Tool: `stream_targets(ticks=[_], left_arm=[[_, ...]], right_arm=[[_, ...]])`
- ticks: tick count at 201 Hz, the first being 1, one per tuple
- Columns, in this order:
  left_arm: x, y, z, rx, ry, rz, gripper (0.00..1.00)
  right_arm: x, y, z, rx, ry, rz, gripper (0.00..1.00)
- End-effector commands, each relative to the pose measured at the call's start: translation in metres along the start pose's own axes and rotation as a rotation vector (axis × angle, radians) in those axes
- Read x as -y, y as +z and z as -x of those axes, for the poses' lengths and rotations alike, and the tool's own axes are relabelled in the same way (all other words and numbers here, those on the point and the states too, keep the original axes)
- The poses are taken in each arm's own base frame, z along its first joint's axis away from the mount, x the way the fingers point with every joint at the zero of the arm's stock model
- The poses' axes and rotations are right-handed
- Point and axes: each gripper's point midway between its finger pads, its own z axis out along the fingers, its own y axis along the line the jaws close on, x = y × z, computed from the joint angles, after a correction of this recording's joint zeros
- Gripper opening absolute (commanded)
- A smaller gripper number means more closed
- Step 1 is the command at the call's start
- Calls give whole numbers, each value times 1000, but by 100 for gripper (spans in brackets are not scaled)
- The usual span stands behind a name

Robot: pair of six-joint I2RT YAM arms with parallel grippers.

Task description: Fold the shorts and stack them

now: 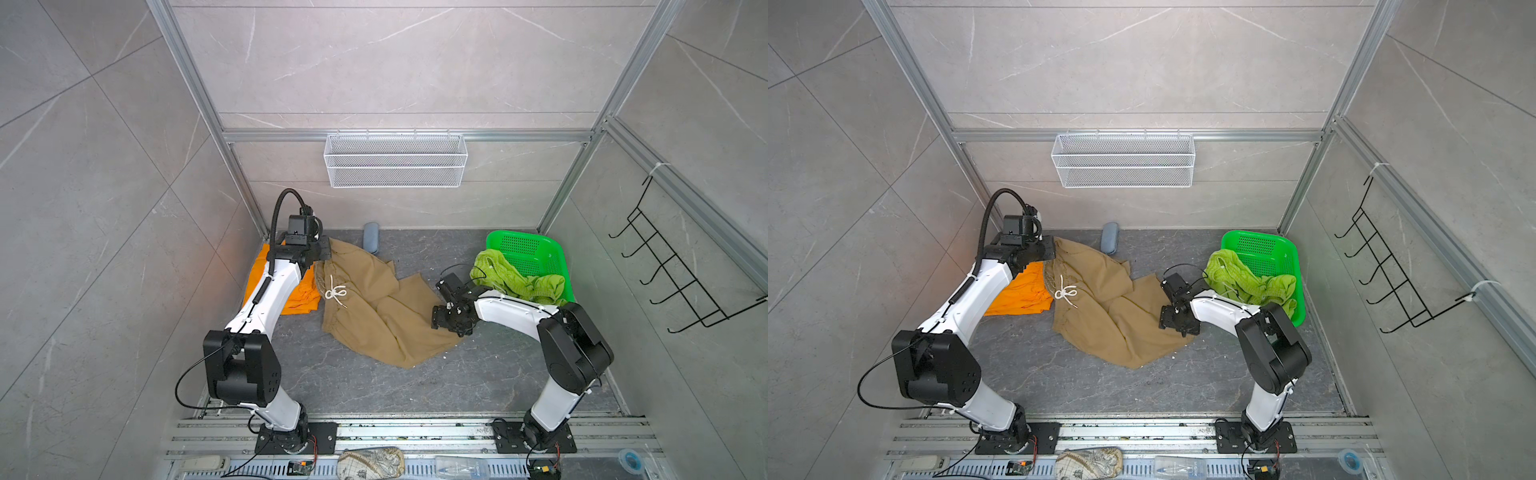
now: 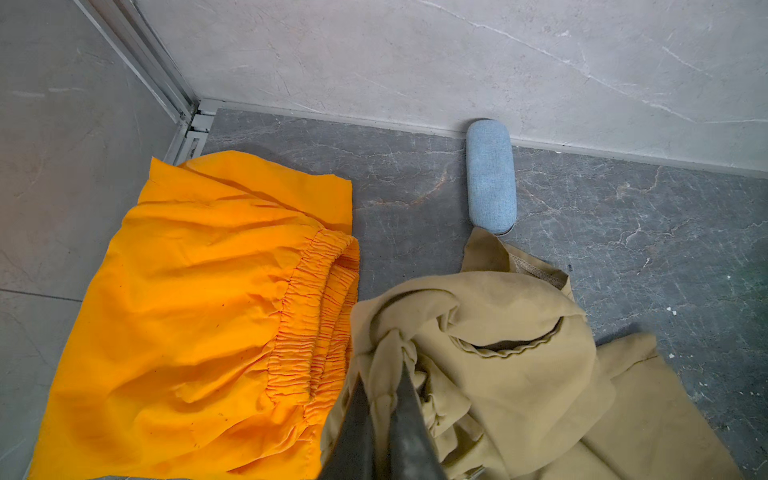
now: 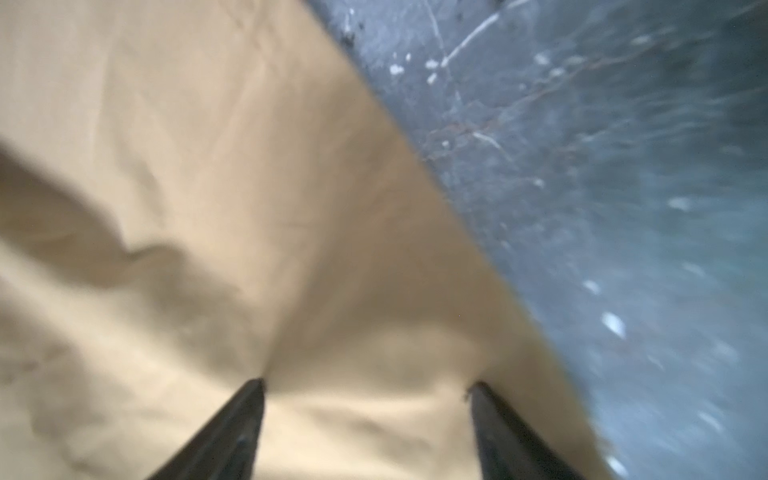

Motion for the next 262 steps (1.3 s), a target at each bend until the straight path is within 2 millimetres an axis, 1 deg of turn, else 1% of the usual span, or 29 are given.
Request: stream_targets(ticks=[1, 6, 18, 26, 35, 52, 62, 76, 92, 104, 128, 143, 161, 182, 198, 206, 214, 222, 225, 226, 229, 233, 234, 238, 248, 255, 257, 262], left_arm=[[11, -15, 22, 74, -32, -63, 0], [12, -18, 23, 83, -32, -70, 0], [12, -27, 27, 115, -34, -78, 0], [12, -36, 30, 143, -35, -80, 0], [11, -45, 33, 177, -37, -84, 0], [10, -57, 33, 214, -39, -91, 0], [11, -60, 29, 211, -31, -97, 0], [12, -59, 24, 191, -19, -105, 0], [12, -58, 20, 173, -8, -109, 0], [10, -60, 18, 177, -4, -101, 0], [8, -69, 20, 214, -8, -97, 0], [8, -73, 22, 231, -16, -99, 0], [8, -78, 25, 251, -26, -105, 0], [8, -85, 27, 277, -37, -111, 0], [8, -88, 27, 286, -42, -115, 0], [9, -89, 27, 286, -42, -118, 0], [9, -90, 27, 283, -42, -122, 0], [10, -90, 26, 281, -44, -124, 0], [10, -91, 26, 281, -44, -126, 0], [10, -91, 26, 281, -46, -127, 0], [10, -91, 26, 280, -46, -127, 0], [10, -92, 26, 281, -46, -127, 0], [10, -92, 26, 281, -46, -127, 0], [10, -93, 26, 282, -46, -128, 0], [10, -96, 26, 285, -47, -132, 0], [11, -97, 26, 285, -47, -139, 0], [12, -97, 26, 286, -47, -142, 0], [13, -98, 26, 283, -47, -149, 0]], right_arm=[[-13, -48, 64, 150, 0, 30, 91], [-18, -47, 72, 139, -2, 41, 92], [-41, -44, 92, 125, -20, 86, 94], [-52, -35, 103, 113, -17, 102, 95], [-66, -29, 115, 107, -11, 130, 95], [-88, -14, 134, 90, 6, 174, 96], [-104, -7, 145, 89, 5, 212, 95], [-123, 10, 153, 60, 25, 261, 95], [-147, 25, 150, 4, 46, 344, 95], [-160, 35, 145, -25, 60, 388, 95], [-183, 41, 137, -56, 80, 463, 94], [-200, 46, 127, -95, 97, 523, 93], [-211, 52, 120, -126, 129, 564, 92], [-223, 51, 119, -128, 168, 627, 89], [-234, 51, 116, -136, 173, 664, 83], [-238, 52, 115, -139, 173, 669, 78], [-240, 53, 115, -138, 176, 667, 68], [-239, 53, 116, -136, 180, 665, 54], [-238, 51, 117, -131, 183, 664, 47], [-238, 51, 117, -131, 183, 664, 47], [-237, 50, 118, -127, 183, 662, 41], [-235, 47, 121, -118, 182, 660, 33], [-235, 45, 122, -112, 180, 660, 30], [-232, 40, 126, -100, 180, 656, 24], [-220, 26, 137, -63, 181, 642, 10], [-209, 11, 148, -29, 184, 632, 1], [-205, 7, 150, -22, 187, 629, 0], [-195, -5, 158, 6, 191, 623, 0]])
